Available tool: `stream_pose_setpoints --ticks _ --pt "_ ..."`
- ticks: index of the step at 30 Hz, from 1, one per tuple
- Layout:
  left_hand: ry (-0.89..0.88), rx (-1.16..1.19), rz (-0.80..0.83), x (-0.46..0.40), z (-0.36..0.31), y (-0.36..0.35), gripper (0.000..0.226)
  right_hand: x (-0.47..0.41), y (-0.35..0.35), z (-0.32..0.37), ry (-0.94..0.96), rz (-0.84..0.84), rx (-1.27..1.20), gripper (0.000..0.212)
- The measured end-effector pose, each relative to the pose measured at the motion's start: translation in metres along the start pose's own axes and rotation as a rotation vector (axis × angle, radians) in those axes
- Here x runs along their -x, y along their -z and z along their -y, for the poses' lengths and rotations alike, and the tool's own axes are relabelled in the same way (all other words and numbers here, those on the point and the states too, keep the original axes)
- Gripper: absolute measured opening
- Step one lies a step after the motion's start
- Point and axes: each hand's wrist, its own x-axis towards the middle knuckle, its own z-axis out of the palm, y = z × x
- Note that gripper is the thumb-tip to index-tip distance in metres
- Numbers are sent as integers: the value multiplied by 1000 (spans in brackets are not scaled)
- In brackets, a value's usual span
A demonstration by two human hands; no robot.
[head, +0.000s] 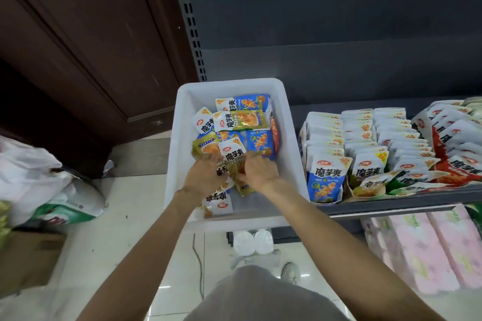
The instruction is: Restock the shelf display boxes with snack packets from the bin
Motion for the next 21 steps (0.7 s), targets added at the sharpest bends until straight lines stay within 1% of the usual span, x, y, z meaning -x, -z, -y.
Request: stream_pose_setpoints --ticks 3,5,6,8,9,11,12,13,14,16,18,21 --pt "31 -24 -14 -4 0 0 45 -9 -18 8 -67 -4 19 57" --pt "69 29 -19 -6 0 -2 46 -10 -19 6 -48 -22 -126 60" --pt "100 93 -25 -6 0 -1 44 -8 -16 3 -36 -45 -236 57" --pt "180 288 -40 -5 -4 2 40 -2 -6 -4 -30 -120 -460 48" --pt "218 422 -38 -3 -6 4 40 2 0 -7 -33 -152 -550 46" --pt "269 790 31 4 -14 13 39 16 13 -12 -15 -198 -712 45" --pt "275 984 85 10 -20 19 38 25 20 -14 -5 -209 -820 46" --pt "257 1127 122 15 -25 25 35 34 26 -16 6 -218 -927 47" --pt "218 1205 137 21 -32 32 32 44 31 -20 14 -228 -1014 45" --pt "139 1245 126 32 -49 46 30 65 41 -27 38 -256 -1129 31" --pt "83 1231 116 40 -70 56 32 86 50 -37 72 -297 -1214 17" --pt "10 1195 141 47 -105 63 30 112 60 -59 75 -395 -1255 16"
